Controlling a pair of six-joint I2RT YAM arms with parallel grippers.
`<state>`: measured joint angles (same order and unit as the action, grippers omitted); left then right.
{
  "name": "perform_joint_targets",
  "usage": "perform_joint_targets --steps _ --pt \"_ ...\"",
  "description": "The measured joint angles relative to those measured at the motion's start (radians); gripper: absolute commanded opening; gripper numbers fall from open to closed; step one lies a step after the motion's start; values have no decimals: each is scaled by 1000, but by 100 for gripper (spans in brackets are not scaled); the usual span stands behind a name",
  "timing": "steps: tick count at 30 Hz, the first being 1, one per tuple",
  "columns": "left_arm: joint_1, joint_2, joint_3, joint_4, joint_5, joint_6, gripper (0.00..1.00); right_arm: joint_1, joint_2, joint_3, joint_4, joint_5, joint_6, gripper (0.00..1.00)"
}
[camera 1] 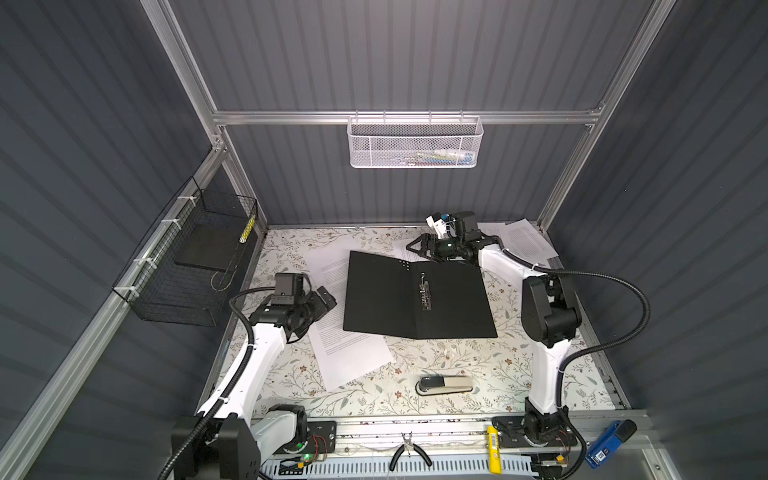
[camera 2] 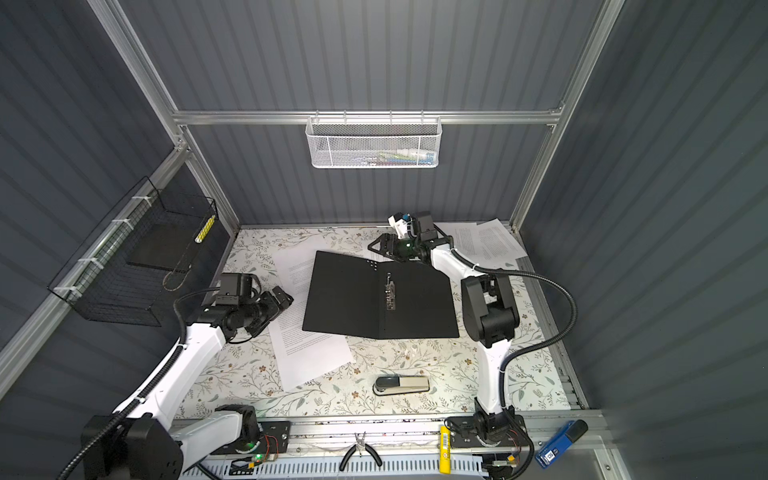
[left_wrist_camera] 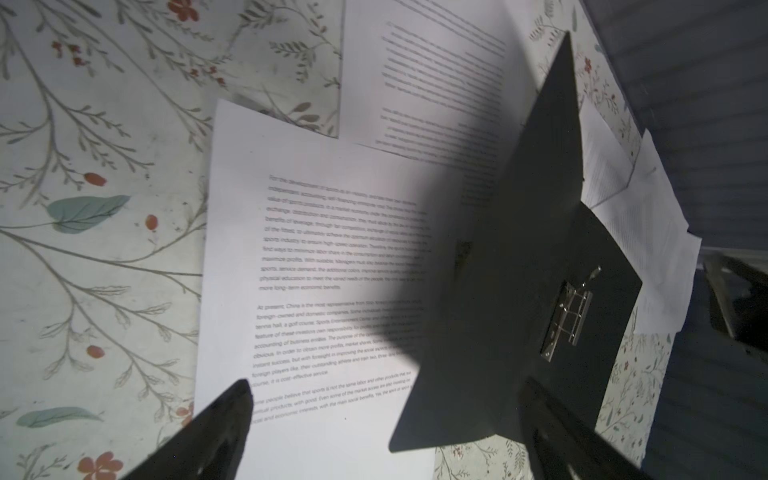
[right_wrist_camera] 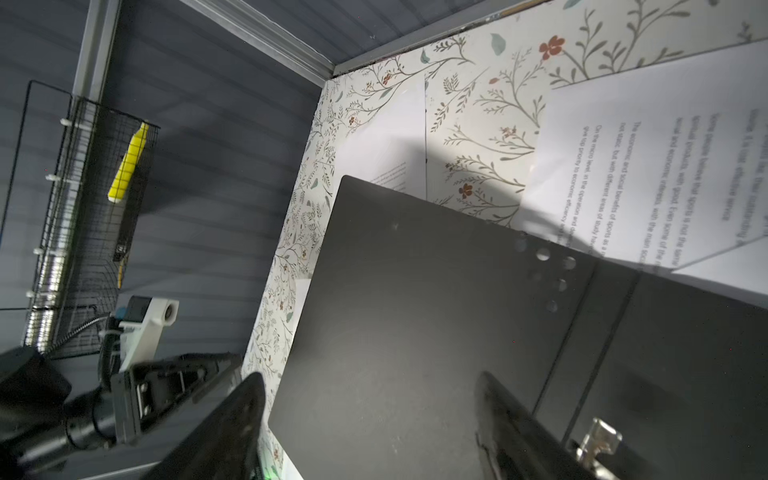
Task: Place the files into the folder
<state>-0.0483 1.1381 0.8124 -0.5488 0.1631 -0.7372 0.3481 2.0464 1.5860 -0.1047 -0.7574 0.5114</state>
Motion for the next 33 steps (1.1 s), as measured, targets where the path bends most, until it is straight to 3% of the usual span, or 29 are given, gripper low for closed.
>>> perform_joint_targets --steps 5,8,14,23,33 --pt "182 39 -109 92 114 35 100 113 -43 -73 -52 83 -45 60" --pt "243 38 -181 140 152 64 99 197 -24 -76 -98 129 -77 55" --pt "248 39 -261 224 206 87 98 286 53 -60 -180 212 -138 55" --pt "248 79 -325 331 248 90 95 277 134 -58 -217 238 -154 55" --pt "248 103 -393 541 303 75 85 278 135 -58 -210 222 -153 55"
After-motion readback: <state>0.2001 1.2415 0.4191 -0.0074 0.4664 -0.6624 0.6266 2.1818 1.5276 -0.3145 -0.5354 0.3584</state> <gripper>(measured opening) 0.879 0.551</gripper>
